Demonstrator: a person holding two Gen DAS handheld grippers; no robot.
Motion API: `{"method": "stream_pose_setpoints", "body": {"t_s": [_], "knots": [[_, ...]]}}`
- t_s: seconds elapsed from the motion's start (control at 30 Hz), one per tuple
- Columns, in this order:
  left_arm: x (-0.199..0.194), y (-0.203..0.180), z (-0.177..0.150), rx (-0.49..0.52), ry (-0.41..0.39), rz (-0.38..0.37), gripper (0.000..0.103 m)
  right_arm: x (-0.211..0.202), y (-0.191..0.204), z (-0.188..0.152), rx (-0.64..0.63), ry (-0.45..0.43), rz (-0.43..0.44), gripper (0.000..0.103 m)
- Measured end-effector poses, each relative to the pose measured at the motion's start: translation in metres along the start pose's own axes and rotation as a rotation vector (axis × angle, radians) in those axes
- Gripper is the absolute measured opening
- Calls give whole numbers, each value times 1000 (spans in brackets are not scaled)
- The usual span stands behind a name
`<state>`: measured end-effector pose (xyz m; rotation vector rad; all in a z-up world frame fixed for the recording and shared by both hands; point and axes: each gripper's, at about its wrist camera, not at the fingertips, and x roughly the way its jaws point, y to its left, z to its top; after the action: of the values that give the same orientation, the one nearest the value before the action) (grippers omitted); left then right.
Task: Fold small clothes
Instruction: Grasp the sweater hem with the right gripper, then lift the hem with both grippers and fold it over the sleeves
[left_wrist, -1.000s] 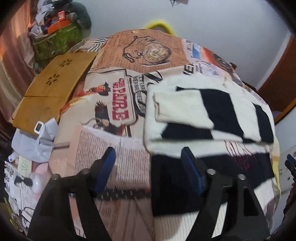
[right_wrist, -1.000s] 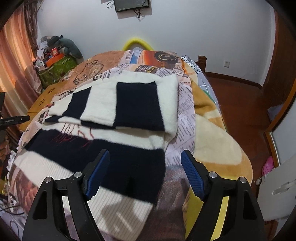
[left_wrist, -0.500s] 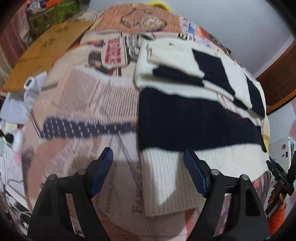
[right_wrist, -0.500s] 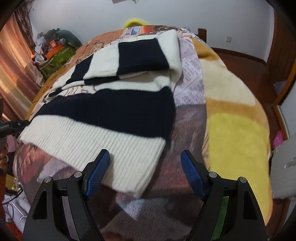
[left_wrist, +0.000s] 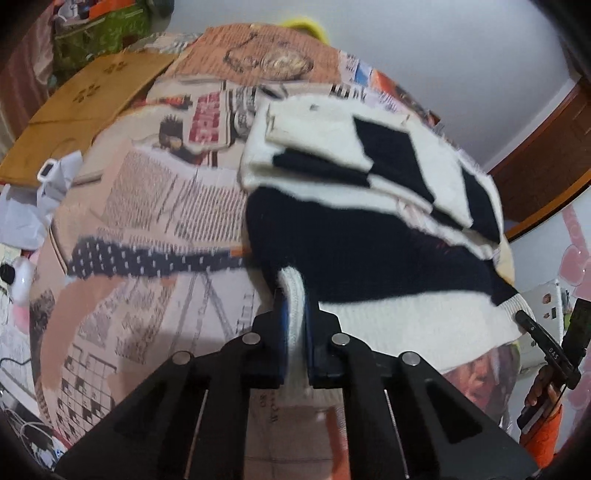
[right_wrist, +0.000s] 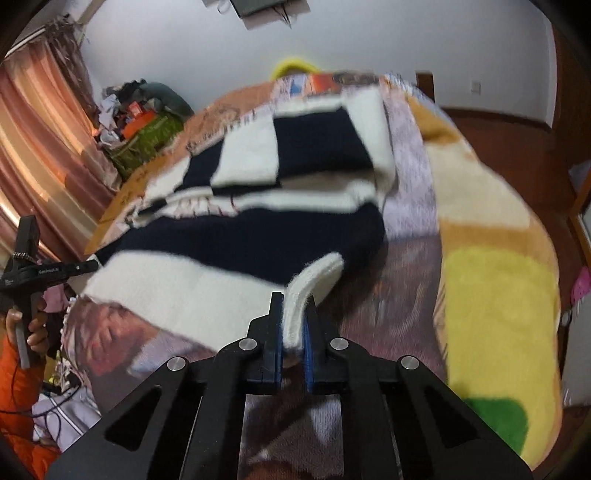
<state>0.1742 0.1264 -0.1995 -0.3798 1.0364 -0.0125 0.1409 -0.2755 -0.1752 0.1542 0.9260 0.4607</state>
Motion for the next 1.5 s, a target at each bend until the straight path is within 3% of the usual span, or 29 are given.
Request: {"method": "stream_pose_setpoints", "body": {"t_s": [0.33, 0.57, 0.9, 1.07, 1.17, 1.3, 1.37, 1.5], "knots": [[-43, -27, 80, 36, -202, -37, 7, -15, 14, 81, -114, -164, -13, 7], [-17, -47, 154, 50, -236, -8, 7, 8, 11, 146, -167, -222, -75, 7], [94, -26, 226, 15, -115, 123, 6, 89, -30, 202, -74, -118, -111, 7], [144, 1, 233, -48, -42, 149, 6, 125, -47, 213, -58, -49, -133, 7], [163, 12, 235, -79, 1, 119, 7, 135, -52, 214, -53, -26, -133, 7], [155, 21, 242, -100, -33, 118, 8, 127, -61, 220, -15, -14, -91, 15], [142, 20, 250, -77, -67, 145, 8, 115, -65, 225, 1, -66, -129, 35], [109, 21, 259, -53, -133, 132, 14, 83, -71, 230, 19, -148, -143, 39]]}}
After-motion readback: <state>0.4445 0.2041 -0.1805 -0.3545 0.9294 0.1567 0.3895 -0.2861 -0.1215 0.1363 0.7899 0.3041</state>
